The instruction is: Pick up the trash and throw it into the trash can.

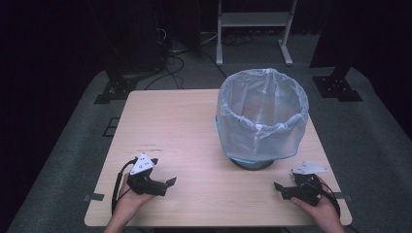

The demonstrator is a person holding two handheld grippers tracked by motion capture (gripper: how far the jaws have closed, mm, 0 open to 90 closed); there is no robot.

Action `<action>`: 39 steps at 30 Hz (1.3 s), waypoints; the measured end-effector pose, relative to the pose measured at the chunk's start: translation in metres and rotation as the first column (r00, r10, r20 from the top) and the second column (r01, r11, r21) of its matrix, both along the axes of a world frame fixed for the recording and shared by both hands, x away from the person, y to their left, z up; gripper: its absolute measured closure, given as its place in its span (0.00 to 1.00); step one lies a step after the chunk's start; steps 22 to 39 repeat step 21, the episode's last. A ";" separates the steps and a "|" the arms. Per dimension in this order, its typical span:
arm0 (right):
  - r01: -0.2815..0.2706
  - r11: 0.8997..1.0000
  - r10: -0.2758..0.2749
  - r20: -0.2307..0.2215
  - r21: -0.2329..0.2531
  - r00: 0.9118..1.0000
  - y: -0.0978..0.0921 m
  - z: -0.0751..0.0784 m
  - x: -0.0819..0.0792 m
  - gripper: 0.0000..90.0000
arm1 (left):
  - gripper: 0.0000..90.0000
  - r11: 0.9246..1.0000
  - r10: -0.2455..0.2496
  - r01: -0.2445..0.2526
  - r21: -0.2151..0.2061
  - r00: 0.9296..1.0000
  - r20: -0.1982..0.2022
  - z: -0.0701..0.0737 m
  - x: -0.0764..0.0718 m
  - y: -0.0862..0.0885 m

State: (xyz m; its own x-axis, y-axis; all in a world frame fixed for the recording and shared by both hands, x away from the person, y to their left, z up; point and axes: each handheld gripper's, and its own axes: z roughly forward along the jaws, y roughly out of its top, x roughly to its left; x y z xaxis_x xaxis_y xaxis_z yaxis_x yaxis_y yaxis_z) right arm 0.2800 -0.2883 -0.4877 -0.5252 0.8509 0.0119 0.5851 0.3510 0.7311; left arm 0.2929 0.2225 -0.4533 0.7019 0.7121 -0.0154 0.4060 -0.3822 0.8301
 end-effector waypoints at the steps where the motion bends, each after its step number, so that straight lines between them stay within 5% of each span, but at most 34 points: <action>1: 0.000 1.000 0.000 0.000 0.000 1.000 0.000 0.000 0.000 0.11 | 0.00 1.000 0.005 -0.005 0.015 1.000 -0.007 -0.003 0.000 0.002; 14: 0.000 1.000 0.000 0.000 -0.001 1.000 0.000 0.000 0.000 0.11 | 0.00 0.992 0.061 -0.057 0.110 0.997 -0.039 -0.025 -0.005 0.020; 39: -0.001 1.000 0.001 0.000 -0.001 1.000 0.000 0.000 -0.001 0.11 | 0.00 0.990 0.070 -0.061 0.130 0.995 -0.065 -0.029 -0.004 0.022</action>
